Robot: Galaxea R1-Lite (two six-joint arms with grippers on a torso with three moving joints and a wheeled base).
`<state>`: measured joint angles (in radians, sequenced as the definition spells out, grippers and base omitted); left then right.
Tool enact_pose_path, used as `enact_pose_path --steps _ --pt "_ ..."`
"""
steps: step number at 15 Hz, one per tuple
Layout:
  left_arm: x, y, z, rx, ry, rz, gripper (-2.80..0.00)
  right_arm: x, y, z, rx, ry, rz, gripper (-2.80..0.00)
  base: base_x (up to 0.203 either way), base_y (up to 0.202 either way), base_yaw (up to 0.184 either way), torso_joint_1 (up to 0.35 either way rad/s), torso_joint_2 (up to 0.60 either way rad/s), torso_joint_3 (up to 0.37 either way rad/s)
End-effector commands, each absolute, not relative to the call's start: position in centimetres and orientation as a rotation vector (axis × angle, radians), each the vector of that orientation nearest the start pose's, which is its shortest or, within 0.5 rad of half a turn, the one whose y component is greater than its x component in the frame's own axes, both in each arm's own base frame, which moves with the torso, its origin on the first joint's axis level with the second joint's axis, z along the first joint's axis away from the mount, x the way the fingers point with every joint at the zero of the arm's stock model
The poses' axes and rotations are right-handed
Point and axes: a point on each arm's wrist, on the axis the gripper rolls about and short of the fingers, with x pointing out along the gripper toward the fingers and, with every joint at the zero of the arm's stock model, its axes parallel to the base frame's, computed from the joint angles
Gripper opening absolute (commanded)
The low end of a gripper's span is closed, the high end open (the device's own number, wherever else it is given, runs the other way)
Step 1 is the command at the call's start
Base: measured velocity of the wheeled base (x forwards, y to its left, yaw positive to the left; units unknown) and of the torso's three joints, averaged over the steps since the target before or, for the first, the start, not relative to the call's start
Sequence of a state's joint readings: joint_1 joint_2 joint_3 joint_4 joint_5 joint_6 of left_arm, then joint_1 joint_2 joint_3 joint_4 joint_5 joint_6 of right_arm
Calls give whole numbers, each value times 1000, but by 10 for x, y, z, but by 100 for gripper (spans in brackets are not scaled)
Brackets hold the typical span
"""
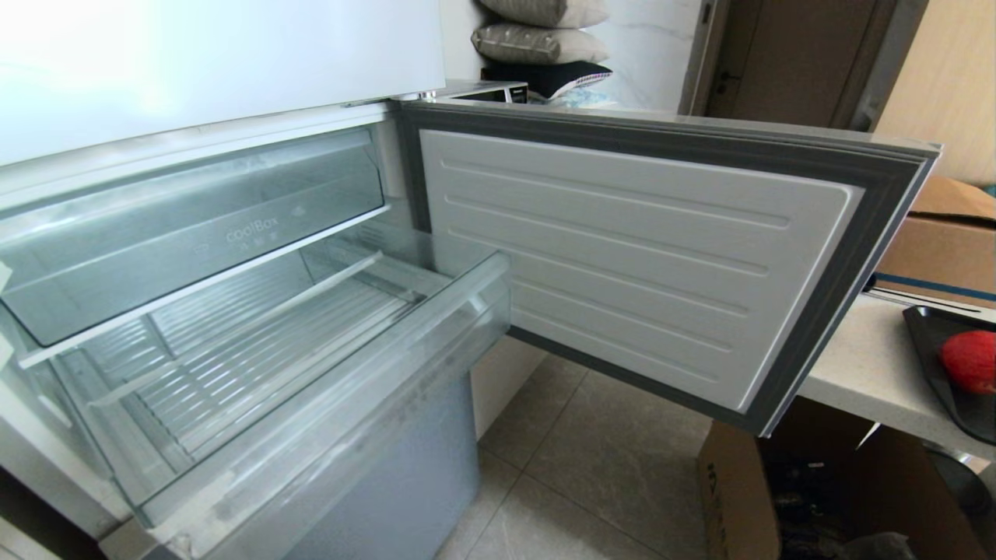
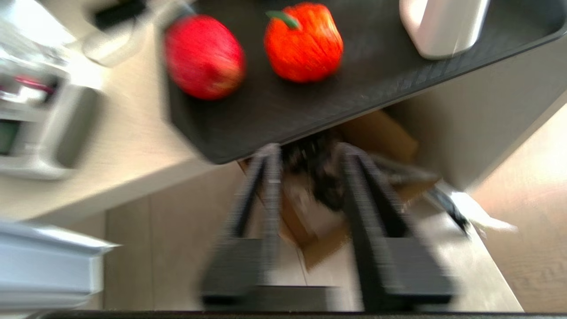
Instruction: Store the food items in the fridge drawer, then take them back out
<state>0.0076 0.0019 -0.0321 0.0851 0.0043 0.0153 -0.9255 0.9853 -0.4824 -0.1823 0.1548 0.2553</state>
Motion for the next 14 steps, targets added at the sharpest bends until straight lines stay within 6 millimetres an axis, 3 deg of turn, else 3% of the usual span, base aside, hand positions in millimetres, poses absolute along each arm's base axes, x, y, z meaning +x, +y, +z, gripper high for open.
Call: enact_pose_path --steps 1,4,7,11,14 --pt "-25 0 76 15 55 12 -280 96 -130 177 484 325 -807 0 0 0 0 0 0 0" --pt "-25 0 76 15 55 12 -280 121 -138 168 406 415 -628 0 0 0 0 0 0 0" --pt "-25 0 76 15 55 12 -280 128 -141 165 293 467 -526 0 0 0 0 0 0 0" --pt "-25 0 76 15 55 12 -280 141 -160 179 214 456 -550 0 0 0 0 0 0 0" --pt "-25 0 76 15 55 12 -280 142 -174 176 201 485 -607 0 0 0 0 0 0 0"
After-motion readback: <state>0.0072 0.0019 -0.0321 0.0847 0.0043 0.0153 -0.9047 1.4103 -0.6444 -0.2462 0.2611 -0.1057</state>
